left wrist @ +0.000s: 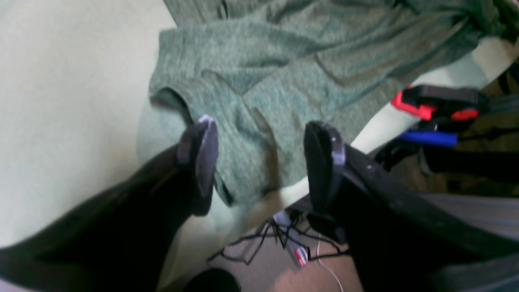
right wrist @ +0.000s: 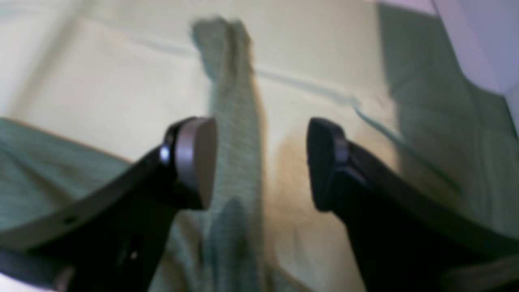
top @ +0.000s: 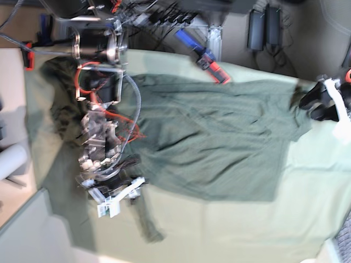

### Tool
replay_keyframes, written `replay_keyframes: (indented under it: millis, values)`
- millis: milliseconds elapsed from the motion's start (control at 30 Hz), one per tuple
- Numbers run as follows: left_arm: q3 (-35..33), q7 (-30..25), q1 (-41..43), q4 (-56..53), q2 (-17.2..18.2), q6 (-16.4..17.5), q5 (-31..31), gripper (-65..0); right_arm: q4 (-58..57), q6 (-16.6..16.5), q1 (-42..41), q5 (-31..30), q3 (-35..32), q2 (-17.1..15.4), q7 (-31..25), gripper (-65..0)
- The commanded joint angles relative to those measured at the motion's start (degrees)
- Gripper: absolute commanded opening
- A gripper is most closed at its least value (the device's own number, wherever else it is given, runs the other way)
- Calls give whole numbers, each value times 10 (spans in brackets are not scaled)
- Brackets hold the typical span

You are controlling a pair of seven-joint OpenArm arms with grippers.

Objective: Fold the T-shirt properly
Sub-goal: 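Drag the pinched shirt edge with the right gripper across the shirt body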

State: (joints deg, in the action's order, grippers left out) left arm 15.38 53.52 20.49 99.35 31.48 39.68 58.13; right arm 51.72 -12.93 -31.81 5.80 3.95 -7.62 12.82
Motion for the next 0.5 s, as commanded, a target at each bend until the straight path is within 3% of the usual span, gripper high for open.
replay_keyframes:
  millis: [0,167,400,467]
  values:
    - [5,-11,-3,8,9,3,12,-281,-17,6,-27,0,2,-1,-15,-299]
    - [5,-14,-3,8,9,3,23,-281,-106,17,-46,3,0,5,-15,-299]
    - [5,-14,-3,8,9,3,25,-281,-137,27,-46,19,0,11,-15,-303]
    - [5,-14,-3,8,9,3,25,-281,-137,27,-45,19,0,11,-15,-373]
